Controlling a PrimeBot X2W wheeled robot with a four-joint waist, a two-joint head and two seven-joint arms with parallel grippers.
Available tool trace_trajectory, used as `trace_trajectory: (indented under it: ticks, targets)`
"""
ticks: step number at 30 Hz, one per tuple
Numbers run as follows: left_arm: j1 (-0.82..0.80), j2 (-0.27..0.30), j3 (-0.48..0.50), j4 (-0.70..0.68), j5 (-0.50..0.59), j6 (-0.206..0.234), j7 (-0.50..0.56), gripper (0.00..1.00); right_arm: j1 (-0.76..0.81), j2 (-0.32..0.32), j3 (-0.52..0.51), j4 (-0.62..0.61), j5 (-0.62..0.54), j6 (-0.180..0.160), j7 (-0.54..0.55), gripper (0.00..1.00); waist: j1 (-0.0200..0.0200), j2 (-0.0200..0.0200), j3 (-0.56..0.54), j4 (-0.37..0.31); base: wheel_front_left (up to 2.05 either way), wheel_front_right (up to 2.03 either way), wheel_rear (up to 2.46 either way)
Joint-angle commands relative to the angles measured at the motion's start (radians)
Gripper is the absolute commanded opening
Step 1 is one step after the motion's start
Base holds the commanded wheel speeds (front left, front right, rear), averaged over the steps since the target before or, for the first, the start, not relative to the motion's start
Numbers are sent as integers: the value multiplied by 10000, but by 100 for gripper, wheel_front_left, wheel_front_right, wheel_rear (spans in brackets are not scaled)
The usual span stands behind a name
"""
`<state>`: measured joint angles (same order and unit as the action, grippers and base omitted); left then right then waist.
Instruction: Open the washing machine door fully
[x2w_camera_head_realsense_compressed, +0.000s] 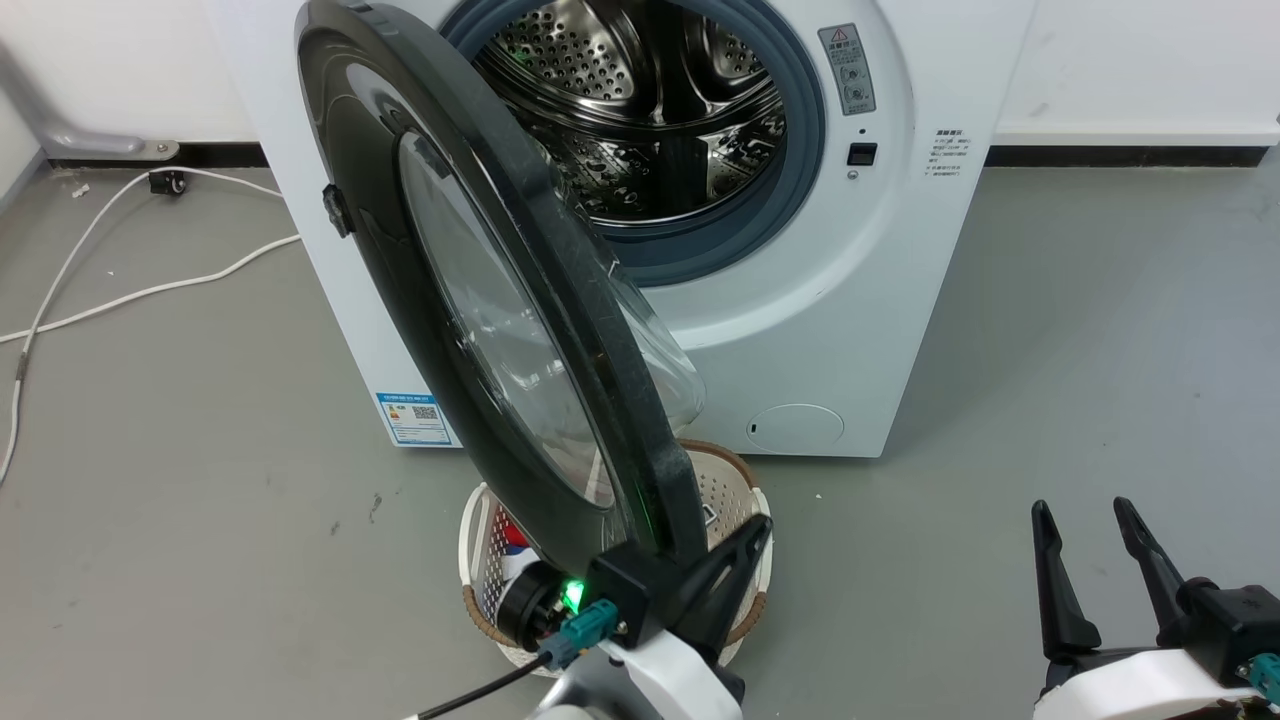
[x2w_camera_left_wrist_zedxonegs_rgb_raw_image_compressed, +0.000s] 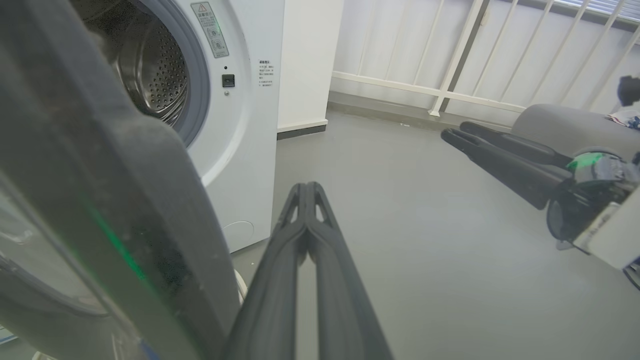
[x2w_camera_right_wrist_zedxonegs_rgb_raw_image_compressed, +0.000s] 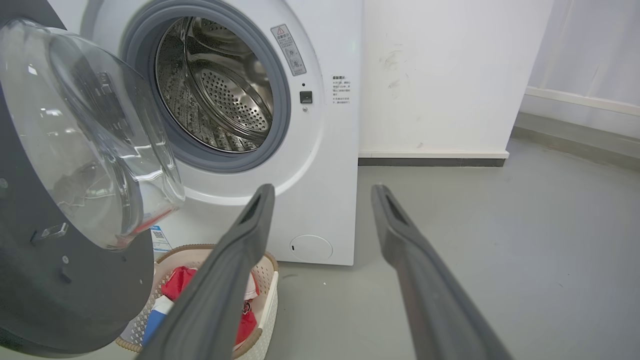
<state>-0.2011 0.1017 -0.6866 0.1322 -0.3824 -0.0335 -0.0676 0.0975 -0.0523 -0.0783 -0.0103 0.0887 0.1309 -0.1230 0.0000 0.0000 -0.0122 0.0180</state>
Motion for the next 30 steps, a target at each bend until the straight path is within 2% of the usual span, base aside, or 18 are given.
trace_trajectory:
  ticks: [1, 6, 14, 30]
  targets:
    - [-201, -77, 127, 161, 27, 121, -243, 0, -34, 34, -20, -5, 68, -3, -9, 100, 0, 0, 9, 1, 0, 0, 0]
    - [-360, -192, 400, 717, -76, 421, -715, 0, -32, 35, -5, 21, 101, -3, 37, 100, 0, 0, -3, 5, 0, 0, 0]
    - [-105, -113, 650, 943, -349, 634, -942, 0, -76, 35, 14, 79, 161, -3, 50, 100, 0, 0, 22, 53, 0, 0, 0]
    - [1118, 616, 1223, -791, -460, 1694, -795, 0, -15, 34, -124, 157, 187, -3, -74, 100, 0, 0, 41, 419, 0, 0, 0]
